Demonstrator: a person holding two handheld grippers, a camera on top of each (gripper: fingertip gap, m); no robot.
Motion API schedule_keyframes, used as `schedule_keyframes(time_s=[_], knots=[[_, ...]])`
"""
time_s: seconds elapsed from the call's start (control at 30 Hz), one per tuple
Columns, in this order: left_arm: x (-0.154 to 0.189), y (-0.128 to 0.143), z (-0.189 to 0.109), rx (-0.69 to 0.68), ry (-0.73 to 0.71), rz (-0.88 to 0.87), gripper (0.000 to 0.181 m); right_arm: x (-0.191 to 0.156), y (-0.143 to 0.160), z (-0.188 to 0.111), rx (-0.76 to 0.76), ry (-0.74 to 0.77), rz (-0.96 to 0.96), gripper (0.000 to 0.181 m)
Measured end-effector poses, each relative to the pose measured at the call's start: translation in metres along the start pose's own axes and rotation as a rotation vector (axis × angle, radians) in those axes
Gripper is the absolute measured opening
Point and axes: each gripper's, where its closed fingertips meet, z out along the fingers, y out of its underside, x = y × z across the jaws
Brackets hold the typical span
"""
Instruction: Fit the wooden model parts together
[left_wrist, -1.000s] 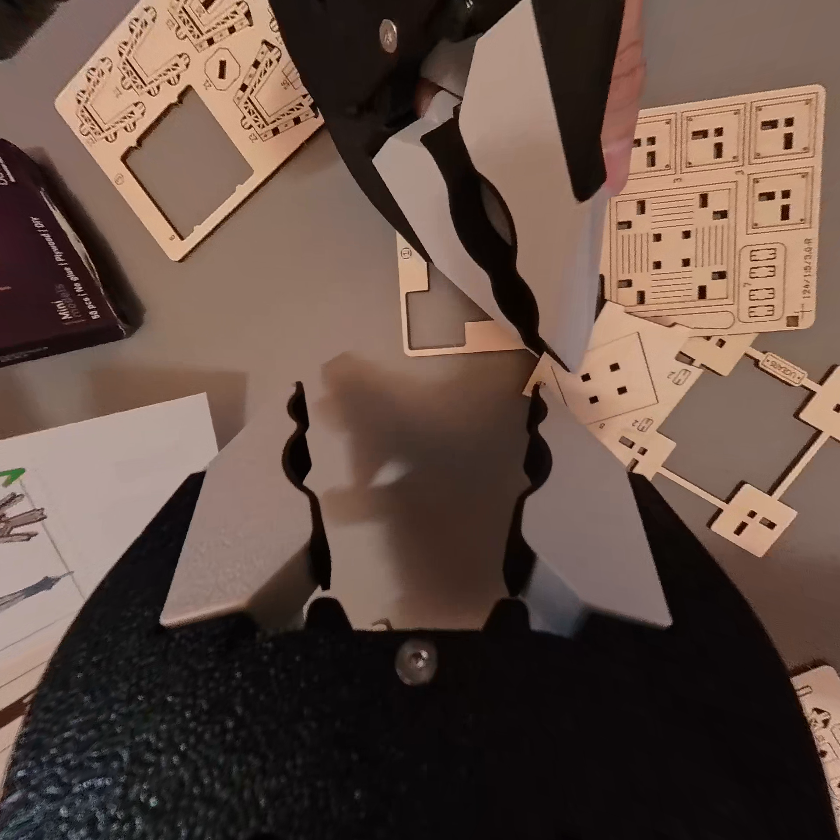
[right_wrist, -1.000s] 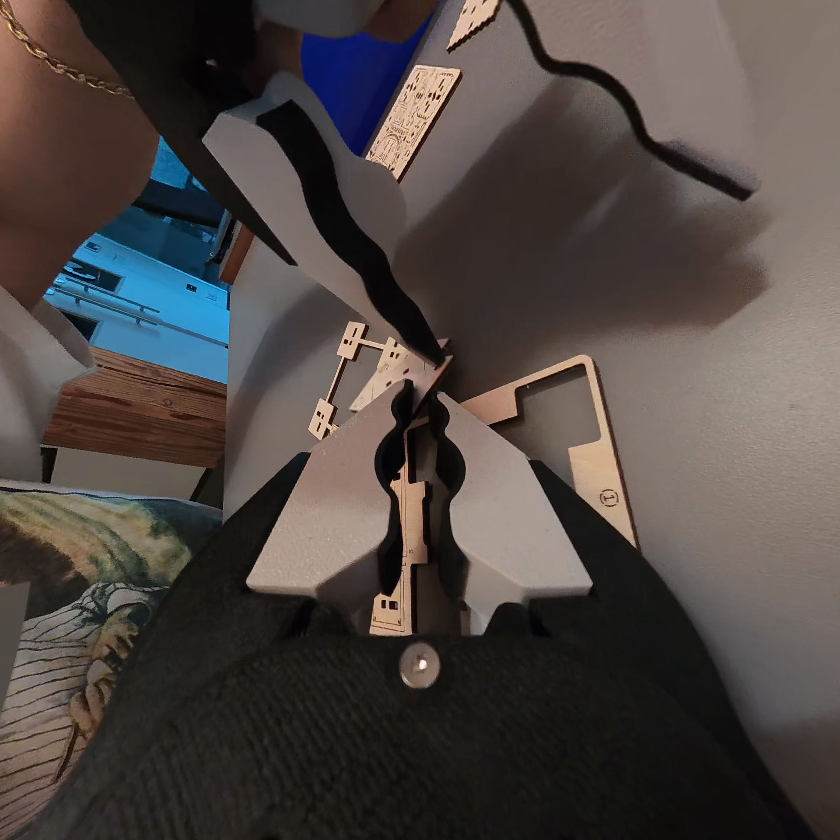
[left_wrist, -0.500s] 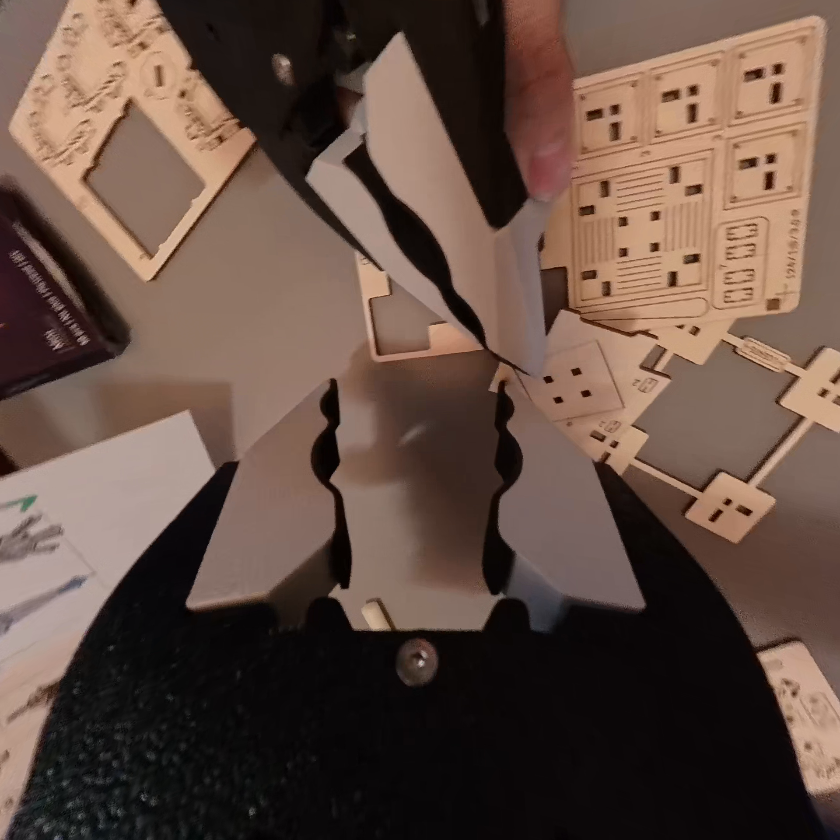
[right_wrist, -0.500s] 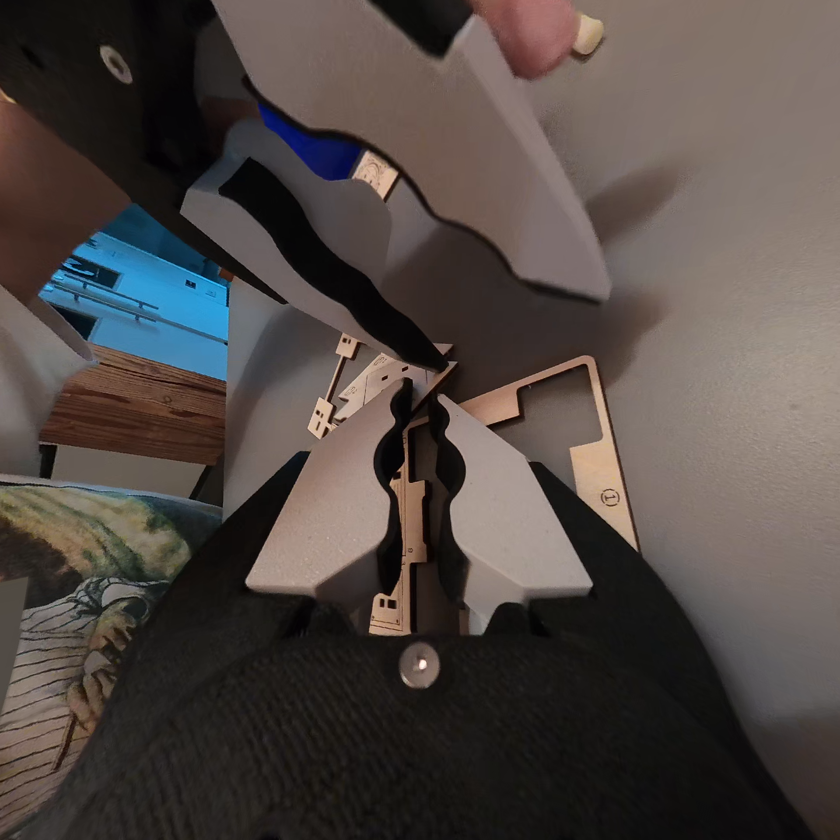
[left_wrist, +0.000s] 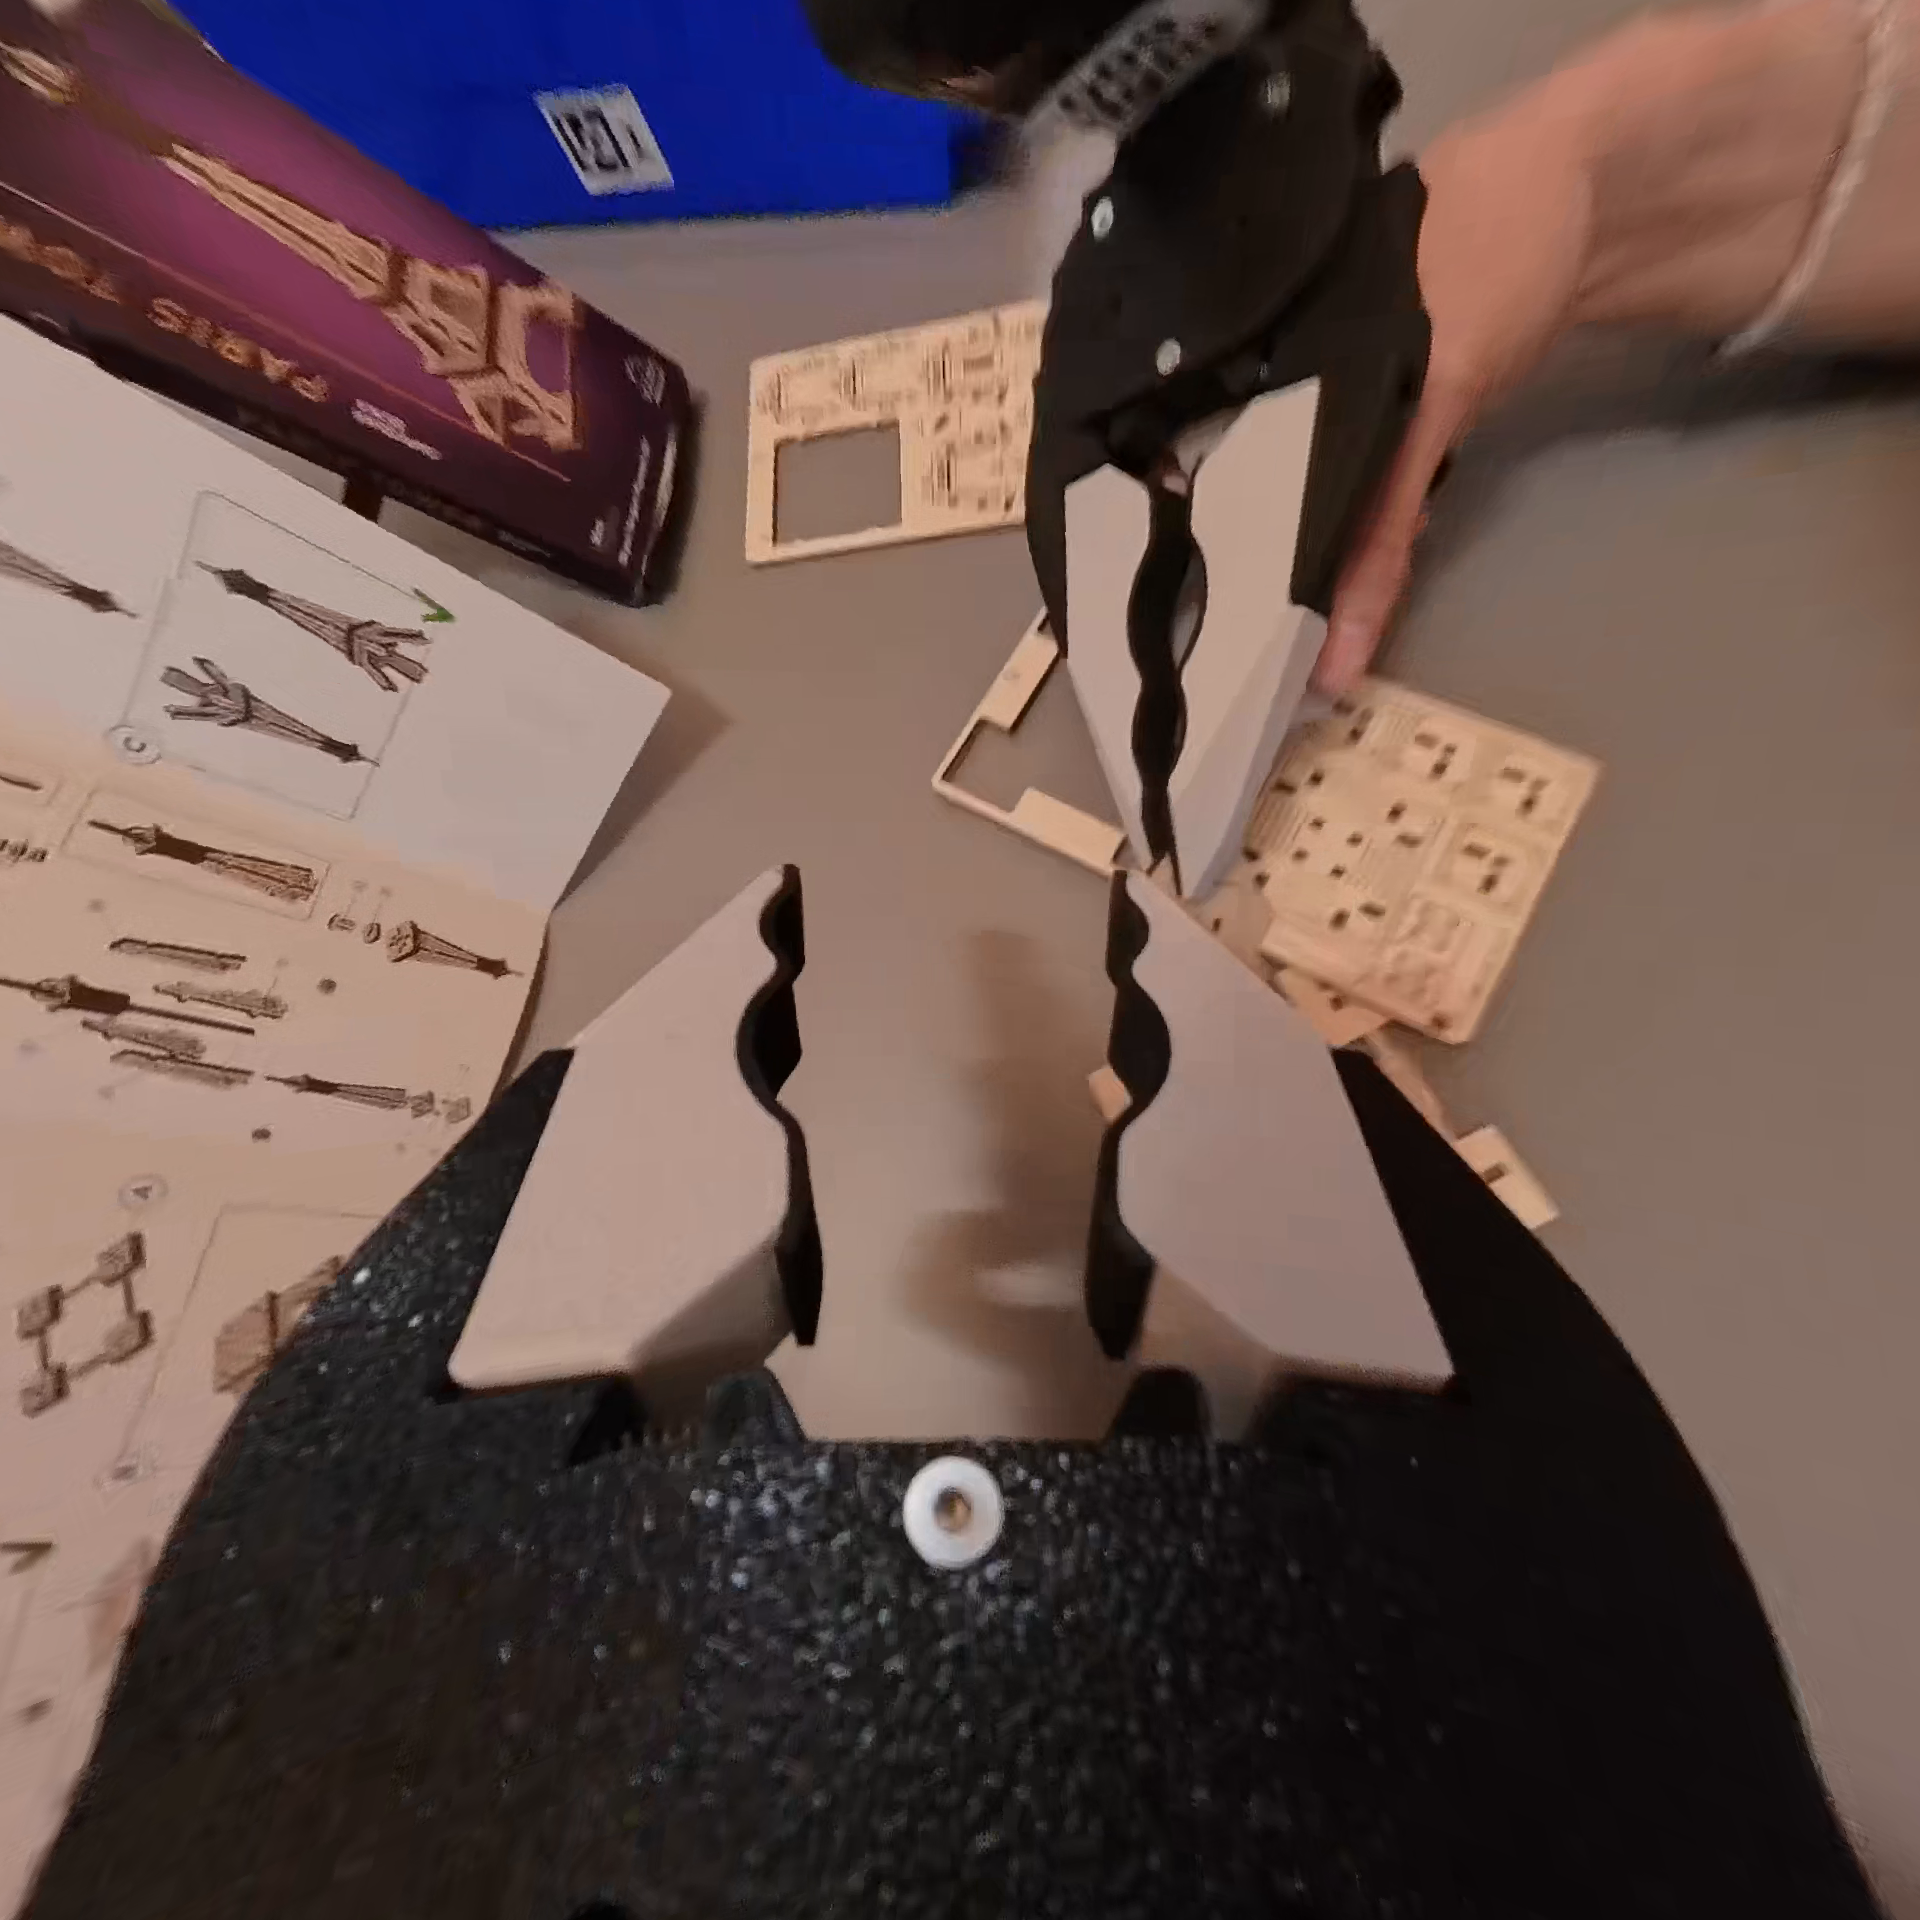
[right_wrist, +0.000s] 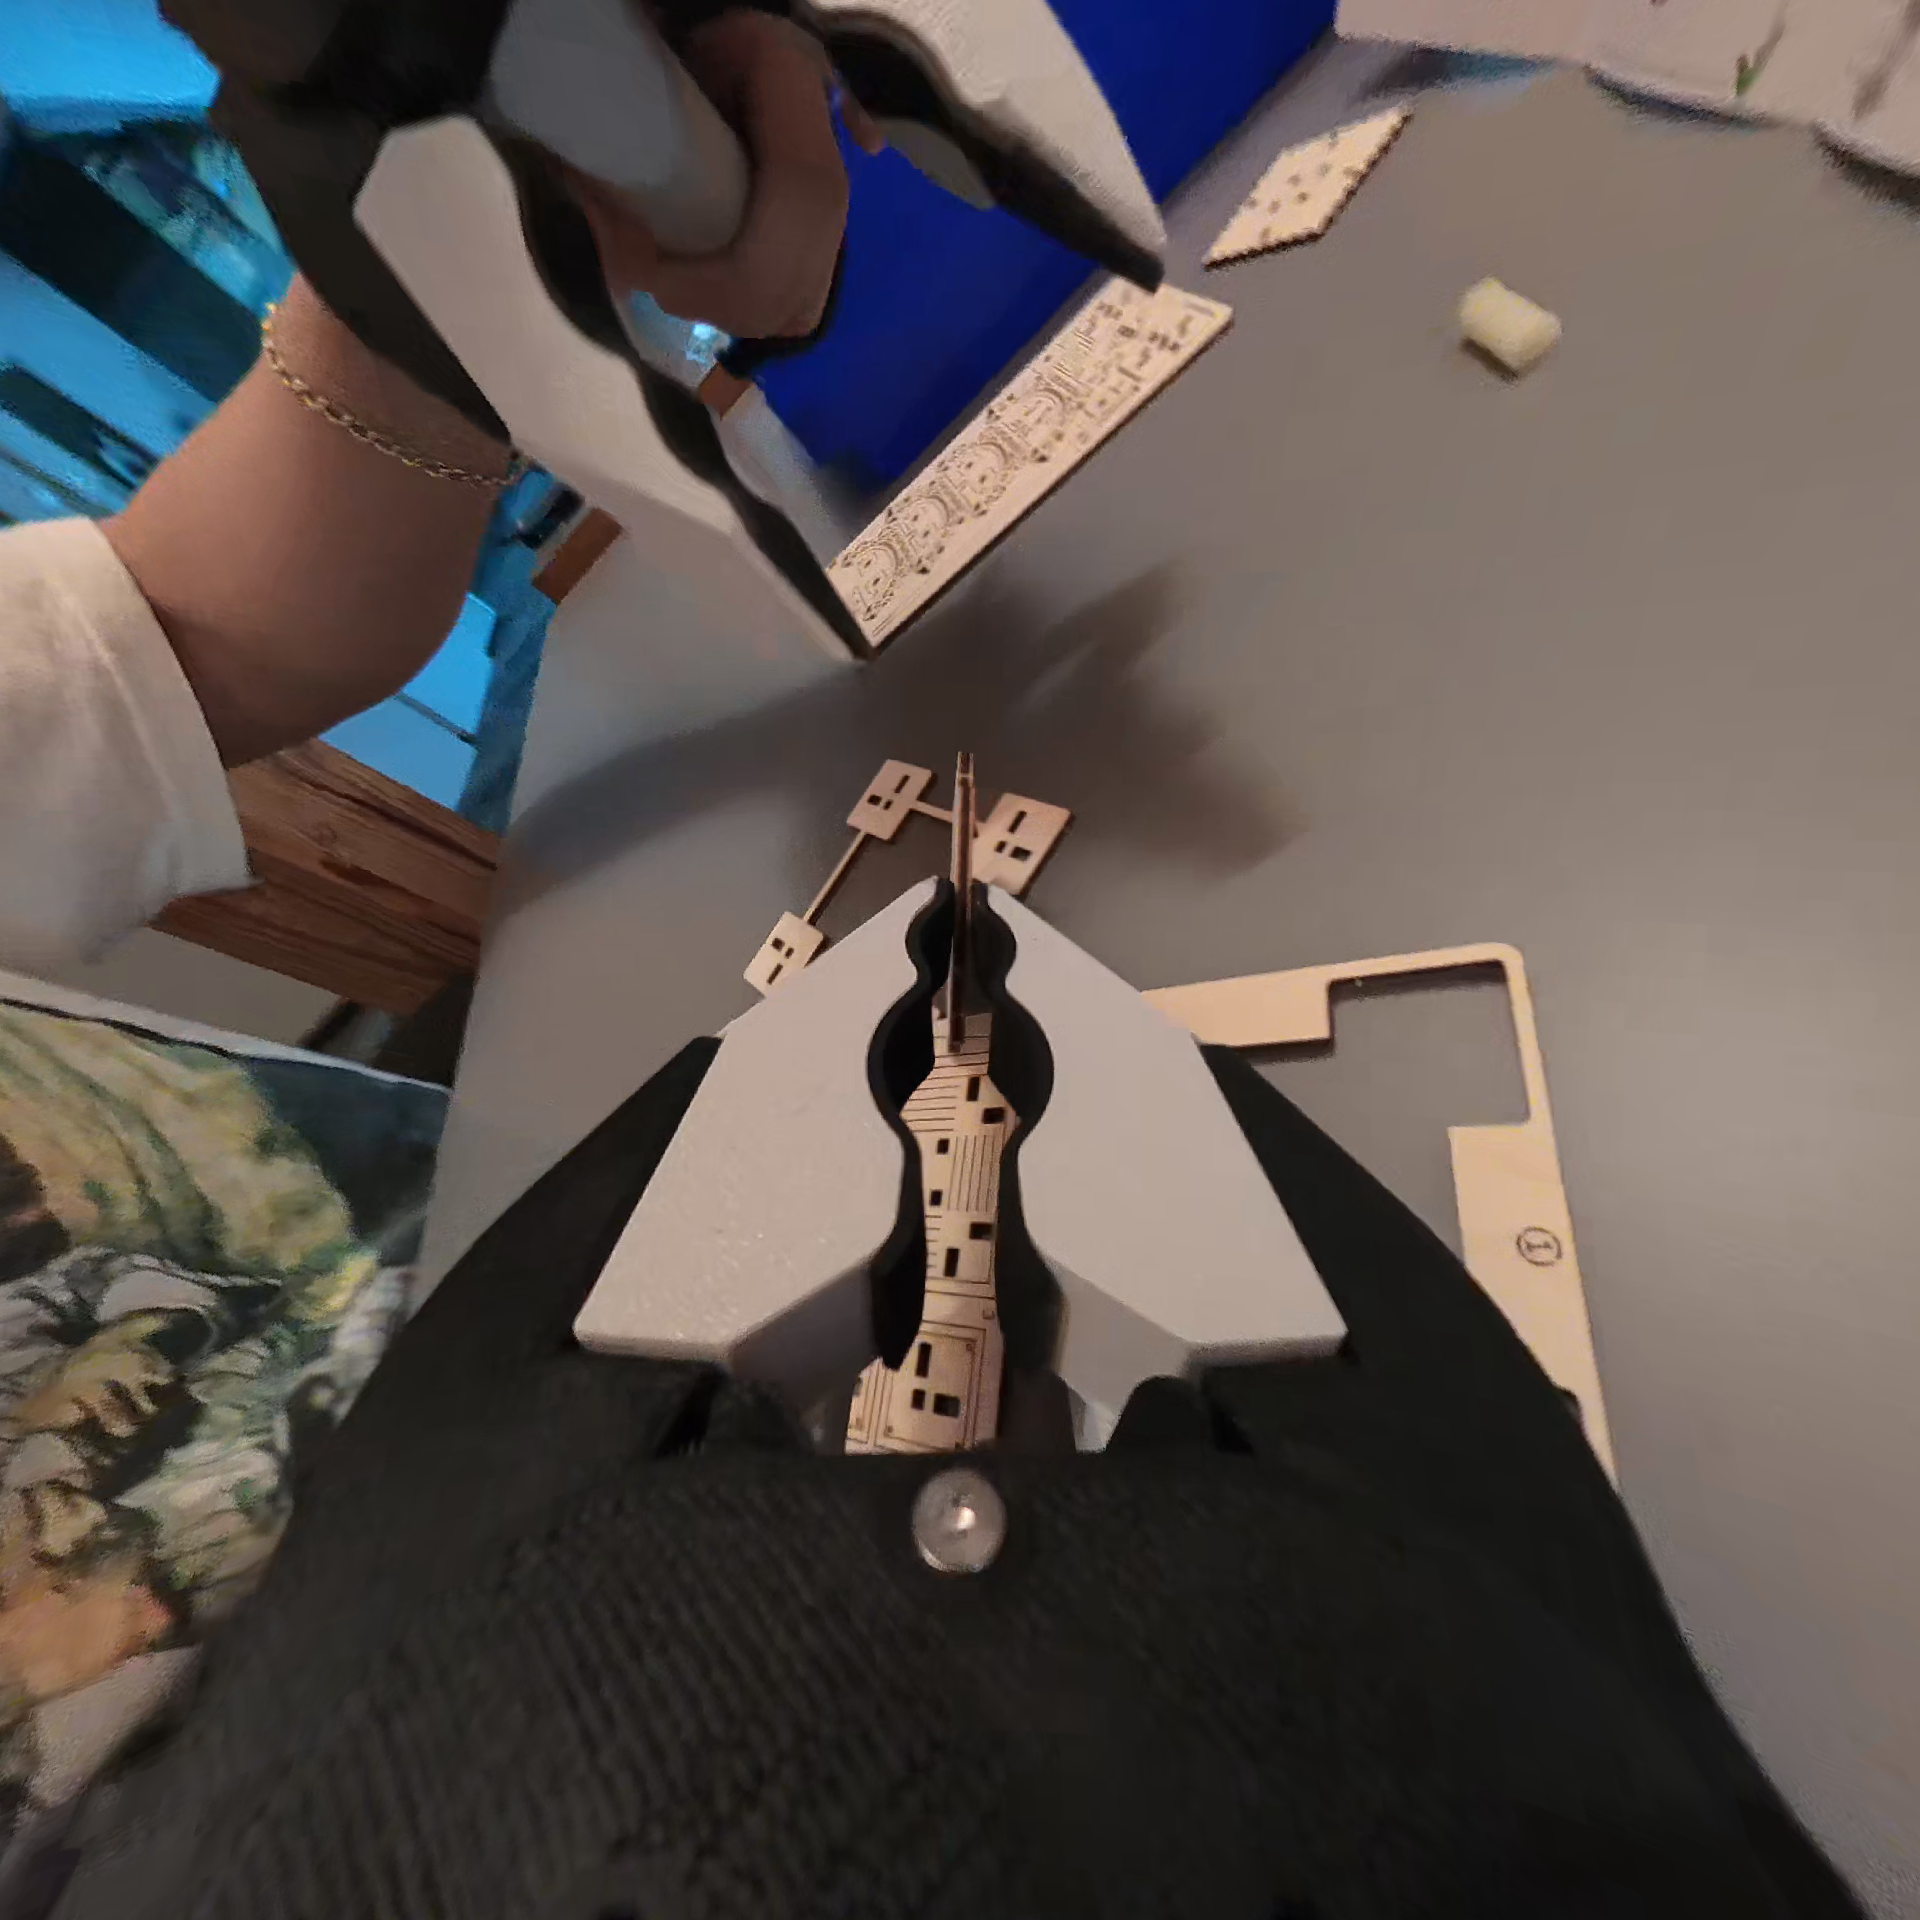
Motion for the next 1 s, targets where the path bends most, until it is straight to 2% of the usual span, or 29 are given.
schedule_keyframes(time_s=[0.13, 0.2, 0.3, 0.37, 0.4, 0.47, 0.57, 0.77, 1.0], knots=[[0.019, -0.025, -0.033, 0.241, -0.063, -0.066, 0.046, -0.030, -0.018, -0.012, 0.071, 0.076, -0.354, 0.001], [0.028, -0.028, -0.047, 0.294, -0.102, -0.077, 0.042, -0.043, -0.030, -0.021, 0.118, 0.208, -0.639, 0.001], [0.044, -0.029, -0.059, 0.315, -0.136, -0.059, 0.029, -0.049, -0.041, -0.034, 0.109, 0.574, -1.166, 0.001], [0.056, -0.027, -0.060, 0.284, -0.140, -0.055, 0.027, -0.042, -0.035, -0.035, -0.020, 0.788, -1.463, 0.000], [0.062, -0.025, -0.059, 0.257, -0.140, -0.050, 0.026, -0.040, -0.032, -0.035, -0.064, 0.874, -1.592, 0.000], [0.066, -0.019, -0.055, 0.205, -0.175, -0.044, 0.021, -0.044, -0.028, -0.027, -0.090, 0.938, -1.777, 0.000], [0.067, -0.012, -0.051, 0.147, -0.209, -0.065, 0.016, -0.056, -0.036, -0.022, -0.055, 1.005, -1.922, 0.000], [0.070, -0.010, -0.050, 0.133, -0.199, -0.083, 0.006, -0.051, -0.032, -0.020, -0.097, 1.048, -2.012, 0.000], [0.074, -0.003, -0.038, 0.024, -0.166, 0.008, 0.012, -0.046, -0.029, -0.017, -0.131, 1.042, -2.044, 0.000]])
